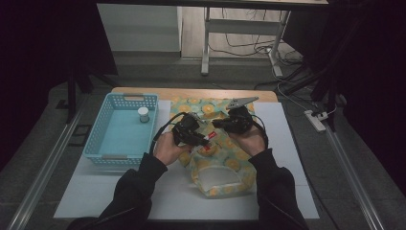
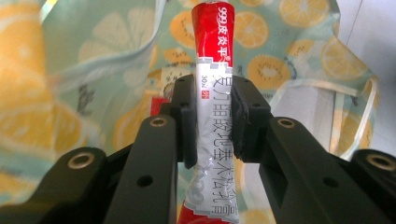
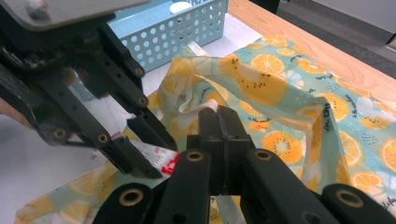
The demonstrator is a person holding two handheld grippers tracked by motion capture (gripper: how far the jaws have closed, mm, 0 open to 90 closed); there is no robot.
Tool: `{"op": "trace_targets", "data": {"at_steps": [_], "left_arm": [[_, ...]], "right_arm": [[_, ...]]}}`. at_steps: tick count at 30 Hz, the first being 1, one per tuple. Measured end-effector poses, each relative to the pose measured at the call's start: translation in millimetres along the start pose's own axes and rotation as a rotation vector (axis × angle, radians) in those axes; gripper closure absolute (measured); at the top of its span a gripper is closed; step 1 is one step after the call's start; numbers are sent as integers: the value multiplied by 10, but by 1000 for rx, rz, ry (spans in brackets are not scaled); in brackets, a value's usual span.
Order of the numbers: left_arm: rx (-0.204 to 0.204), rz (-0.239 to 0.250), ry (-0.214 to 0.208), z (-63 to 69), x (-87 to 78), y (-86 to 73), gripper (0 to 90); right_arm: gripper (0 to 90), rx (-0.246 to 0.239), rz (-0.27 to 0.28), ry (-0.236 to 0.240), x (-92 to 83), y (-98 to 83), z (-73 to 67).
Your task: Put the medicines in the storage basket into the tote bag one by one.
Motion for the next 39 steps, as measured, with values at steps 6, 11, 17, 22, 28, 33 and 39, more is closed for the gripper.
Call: {"op": "trace_targets", "data": {"at_steps": [6, 11, 17, 22, 28, 33, 39], "left_arm": [[3, 14, 16, 2, 93, 78, 729], [8, 16, 40, -30, 185, 123, 729], [1, 39, 49, -101, 311, 132, 728], [-7, 50, 59, -137, 378, 132, 727], [-12, 65, 99, -181, 441, 139, 717], [-21, 89, 97, -173, 416, 140, 592], [-28, 98, 58, -173, 291, 94, 453]], "right_arm": [[900, 2, 0, -1, 3, -3, 1], [900, 1, -1, -2, 6, -2, 0], [900, 2, -1, -6, 13, -8, 7], [900, 4, -5, -7, 21, -15, 11], [900, 3, -8, -9, 35, -17, 7], [900, 3, -6, -12, 36, -16, 7], [900, 5, -3, -13, 31, -16, 9]]}}
Point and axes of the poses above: each handheld gripper's, and its own axes: x roughly forward along the jaws, y roughly out of its top, z roughly to its right, the point moved 2 cm from there along x, roughly forward along the jaws, and after that the axes turned 11 degrees about -x, right-handed, at the moved point
